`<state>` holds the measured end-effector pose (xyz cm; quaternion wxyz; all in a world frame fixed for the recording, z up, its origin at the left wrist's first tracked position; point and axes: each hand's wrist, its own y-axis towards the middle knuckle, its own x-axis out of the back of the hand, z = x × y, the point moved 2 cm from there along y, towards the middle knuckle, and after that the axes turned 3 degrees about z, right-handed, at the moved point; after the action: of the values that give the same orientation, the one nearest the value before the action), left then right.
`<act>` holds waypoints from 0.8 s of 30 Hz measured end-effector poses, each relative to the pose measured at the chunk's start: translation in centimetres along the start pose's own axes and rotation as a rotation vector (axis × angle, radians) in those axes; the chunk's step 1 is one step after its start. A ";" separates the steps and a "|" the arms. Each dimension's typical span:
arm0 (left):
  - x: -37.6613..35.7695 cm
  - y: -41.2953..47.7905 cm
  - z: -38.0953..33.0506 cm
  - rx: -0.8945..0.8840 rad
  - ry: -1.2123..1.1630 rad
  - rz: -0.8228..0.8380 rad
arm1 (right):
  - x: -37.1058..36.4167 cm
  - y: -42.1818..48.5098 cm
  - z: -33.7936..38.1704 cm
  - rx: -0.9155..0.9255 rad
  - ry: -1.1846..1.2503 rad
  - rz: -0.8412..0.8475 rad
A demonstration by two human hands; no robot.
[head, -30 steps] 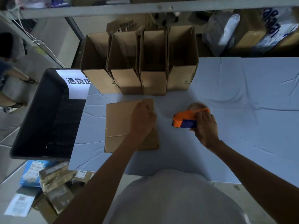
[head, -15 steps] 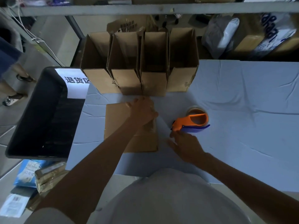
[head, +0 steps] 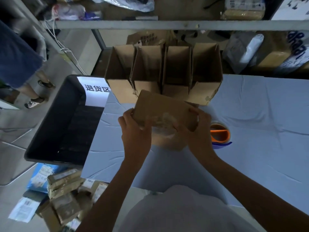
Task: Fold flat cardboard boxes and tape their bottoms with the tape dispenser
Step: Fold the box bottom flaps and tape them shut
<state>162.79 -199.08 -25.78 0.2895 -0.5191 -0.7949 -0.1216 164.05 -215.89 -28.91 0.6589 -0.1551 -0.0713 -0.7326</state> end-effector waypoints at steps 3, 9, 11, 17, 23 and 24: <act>-0.6 0.1 1.9 0.111 0.025 0.063 | -0.3 0.0 -0.4 -0.007 -0.091 -0.006; -0.9 0.5 3.4 0.034 0.067 0.076 | -1.4 0.3 -0.3 -0.007 -0.191 -0.018; -0.8 0.6 3.6 0.037 0.074 0.064 | -1.5 0.7 -0.2 -0.016 -0.102 -0.002; -0.5 0.1 3.7 0.104 0.048 0.057 | -2.0 1.1 0.2 0.043 -0.227 -0.020; 0.6 0.0 4.2 0.145 0.046 0.100 | -1.4 1.8 -0.6 0.049 -0.109 0.045; 0.8 0.3 4.3 0.142 0.053 0.104 | -1.5 1.7 -0.6 0.060 -0.103 0.041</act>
<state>161.36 -196.25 -28.78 0.3525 -0.5343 -0.7656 -0.0637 165.77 -214.90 -30.07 0.6734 -0.1745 -0.1237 -0.7077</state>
